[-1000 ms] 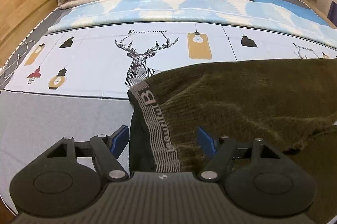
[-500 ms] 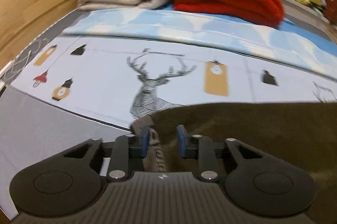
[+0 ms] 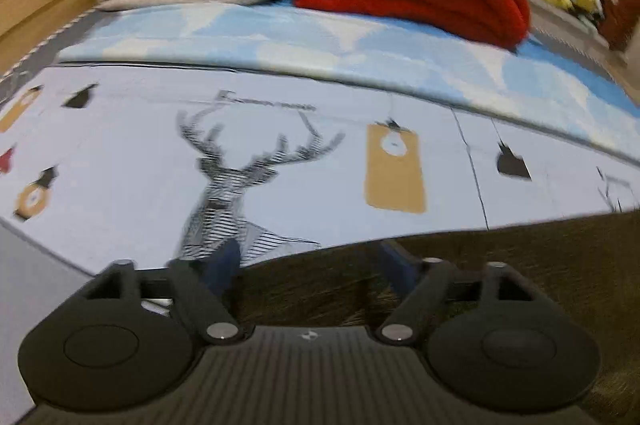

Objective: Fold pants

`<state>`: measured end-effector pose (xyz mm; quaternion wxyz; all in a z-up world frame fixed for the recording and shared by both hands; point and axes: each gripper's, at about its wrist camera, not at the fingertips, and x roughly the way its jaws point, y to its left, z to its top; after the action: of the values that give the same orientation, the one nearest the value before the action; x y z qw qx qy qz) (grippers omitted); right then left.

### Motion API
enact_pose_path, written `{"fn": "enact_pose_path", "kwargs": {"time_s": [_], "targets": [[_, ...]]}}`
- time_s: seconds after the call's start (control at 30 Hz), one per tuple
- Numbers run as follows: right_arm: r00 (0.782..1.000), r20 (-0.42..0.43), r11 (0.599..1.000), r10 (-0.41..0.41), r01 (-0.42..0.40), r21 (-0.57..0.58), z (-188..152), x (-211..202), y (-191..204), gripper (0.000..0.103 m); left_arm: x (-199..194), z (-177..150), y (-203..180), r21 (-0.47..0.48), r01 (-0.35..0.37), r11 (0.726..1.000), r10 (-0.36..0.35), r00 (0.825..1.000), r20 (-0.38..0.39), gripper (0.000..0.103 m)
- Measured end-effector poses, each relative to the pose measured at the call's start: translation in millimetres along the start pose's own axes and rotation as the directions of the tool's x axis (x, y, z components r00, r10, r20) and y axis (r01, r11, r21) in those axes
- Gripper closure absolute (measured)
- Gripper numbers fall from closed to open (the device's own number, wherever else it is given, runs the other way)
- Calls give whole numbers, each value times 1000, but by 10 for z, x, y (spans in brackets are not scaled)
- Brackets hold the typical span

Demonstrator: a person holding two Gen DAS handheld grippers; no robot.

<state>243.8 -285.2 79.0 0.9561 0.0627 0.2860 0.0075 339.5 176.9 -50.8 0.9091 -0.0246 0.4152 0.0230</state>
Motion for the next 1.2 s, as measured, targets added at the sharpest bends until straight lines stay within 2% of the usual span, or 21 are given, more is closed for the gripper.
{"fn": "enact_pose_path", "kwargs": {"time_s": [0.17, 0.27, 0.3, 0.33, 0.37, 0.4, 0.43, 0.57, 0.7, 0.87, 1.0, 1.1, 1.17, 1.2], "targets": [[999, -10, 1000, -31, 31, 2, -22, 5, -157, 88, 279, -31, -166, 124, -40, 992, 42, 999, -18, 21], [999, -21, 999, -47, 47, -9, -57, 14, -218, 88, 441, -66, -196, 168, -54, 984, 68, 995, -75, 23], [998, -25, 999, -51, 51, -13, -69, 18, -233, 88, 469, -84, -206, 185, -42, 982, 60, 994, -93, 35], [998, -29, 998, -54, 53, -18, -80, 21, -254, 88, 465, -103, -222, 199, -8, 980, 27, 995, -93, 56], [998, -33, 998, -58, 57, -21, -85, 24, -275, 88, 446, -106, -240, 210, 23, 978, -4, 996, -90, 71], [997, -34, 998, -62, 61, -22, -89, 24, -294, 88, 417, -98, -277, 227, 39, 973, -20, 996, -87, 88], [997, -35, 998, -67, 66, -19, -88, 22, -319, 88, 388, -89, -313, 249, 27, 968, -8, 997, -78, 99], [995, -38, 996, -87, 87, 4, -90, 7, -404, 88, 219, -52, -376, 259, 12, 966, 3, 998, -60, 100], [994, -50, 995, -97, 99, 33, -106, -15, -457, 88, -158, -95, -423, 268, 15, 963, -4, 999, -40, 100], [993, -49, 993, -104, 107, 49, -129, -102, -493, 88, -950, -307, -529, 332, 52, 942, -50, 999, -14, 101], [994, -52, 992, -101, 105, 77, -146, -203, -556, 88, -1600, -661, -628, 356, 112, 928, -98, 994, -56, 101], [993, -55, 989, -103, 108, 102, -178, -305, -633, 88, -1929, -994, -778, 419, 164, 893, -124, 985, -123, 101], [992, -63, 986, -105, 112, 121, -211, -372, -702, 88, -2003, -1197, -844, 478, 201, 855, -131, 976, -176, 101], [992, -69, 985, -105, 114, 127, -232, -399, -739, 88, -1988, -1270, -827, 484, 222, 847, -139, 970, -201, 101]]}}
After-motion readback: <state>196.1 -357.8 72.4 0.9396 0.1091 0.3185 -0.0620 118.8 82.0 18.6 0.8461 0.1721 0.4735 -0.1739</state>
